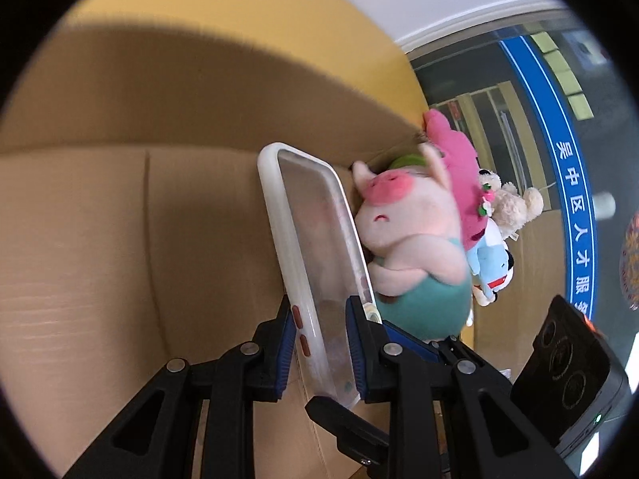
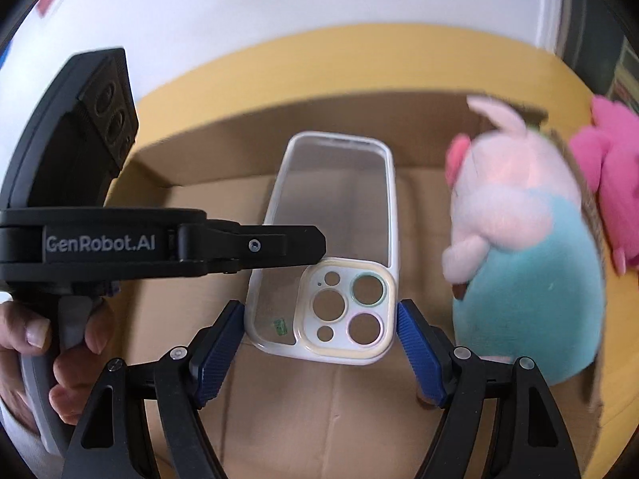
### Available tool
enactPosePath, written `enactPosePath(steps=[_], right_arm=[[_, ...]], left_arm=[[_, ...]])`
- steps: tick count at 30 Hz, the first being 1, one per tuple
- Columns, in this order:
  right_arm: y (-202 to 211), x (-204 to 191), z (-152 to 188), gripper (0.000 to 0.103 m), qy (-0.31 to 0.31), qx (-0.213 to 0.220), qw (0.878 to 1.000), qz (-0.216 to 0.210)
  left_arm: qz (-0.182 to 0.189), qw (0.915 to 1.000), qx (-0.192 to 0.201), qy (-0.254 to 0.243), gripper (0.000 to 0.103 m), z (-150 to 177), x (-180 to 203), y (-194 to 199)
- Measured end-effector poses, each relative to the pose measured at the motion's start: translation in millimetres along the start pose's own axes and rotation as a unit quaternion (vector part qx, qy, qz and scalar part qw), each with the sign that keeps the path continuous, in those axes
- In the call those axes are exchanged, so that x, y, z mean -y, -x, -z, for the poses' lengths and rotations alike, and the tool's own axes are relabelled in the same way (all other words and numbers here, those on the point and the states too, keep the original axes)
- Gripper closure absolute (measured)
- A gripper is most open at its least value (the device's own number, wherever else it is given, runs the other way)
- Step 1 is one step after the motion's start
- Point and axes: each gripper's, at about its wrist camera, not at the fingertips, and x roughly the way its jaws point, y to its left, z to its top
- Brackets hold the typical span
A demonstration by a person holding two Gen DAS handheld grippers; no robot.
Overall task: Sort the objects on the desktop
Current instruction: 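Lower the phone case into the box beside the pig and open the right gripper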
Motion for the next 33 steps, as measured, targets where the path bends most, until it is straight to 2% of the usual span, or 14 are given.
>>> enactPosePath(steps=[1, 2, 5, 8, 10, 15, 16, 19, 22, 23, 25, 26, 33], right_arm=[[-3, 2, 1, 0.027, 0.003, -0.002, 1.000, 0.011], [-5, 2, 2, 0.027, 0.009, -0.004, 1.000, 0.023], [-6, -5, 3, 0.026, 0.042, -0.014, 0.999, 0.030], [2, -7, 11, 0.026, 0.061, -0.016, 0.997, 0.036], [18, 0, 19, 0.026, 0.064, 0.002, 0.997, 0.030], [66, 42, 43, 0.026, 0.039, 0.054, 0.998, 0.012], [73, 53, 47, 0.026, 0.028, 0.059, 0.998, 0.008], [86, 64, 56, 0.026, 0.016, 0.068, 0.997, 0.023], [92, 63, 66, 0.026, 0.011, 0.068, 0.997, 0.023], [105, 63, 82, 0.026, 0.008, 0.069, 0.997, 0.022], [110, 68, 94, 0.026, 0.004, 0.072, 0.997, 0.019], [109, 70, 98, 0.026, 0.001, 0.073, 0.997, 0.017], [105, 79, 98, 0.026, -0.008, 0.083, 0.997, -0.004]], left_arm=[[0.004, 1.0000, -0.002, 0.003, 0.085, 0, -2, -6], [-0.009, 1.0000, 0.001, 0.002, 0.088, -1, -4, -11], [0.010, 0.9996, 0.003, 0.024, 0.087, -3, -12, -18], [0.008, 0.9996, 0.009, 0.026, 0.087, -1, -9, -20], [0.002, 0.9995, 0.013, 0.027, 0.086, 2, -6, -21], [-0.014, 0.9995, 0.006, 0.029, 0.082, 3, -4, -30], [-0.010, 0.9995, 0.008, 0.029, 0.082, 2, -2, -32], [-0.037, 0.9992, 0.011, 0.013, 0.081, 0, 8, -34], [-0.059, 0.9981, 0.006, 0.018, 0.080, 0, 10, -32], [-0.066, 0.9976, 0.005, 0.022, 0.078, 1, 9, -30], [-0.099, 0.9948, 0.012, 0.019, 0.061, 7, 9, -20], [-0.109, 0.9937, 0.021, 0.017, 0.058, 9, 11, -16], [-0.093, 0.9949, 0.039, -0.003, 0.057, 12, 21, -13]])
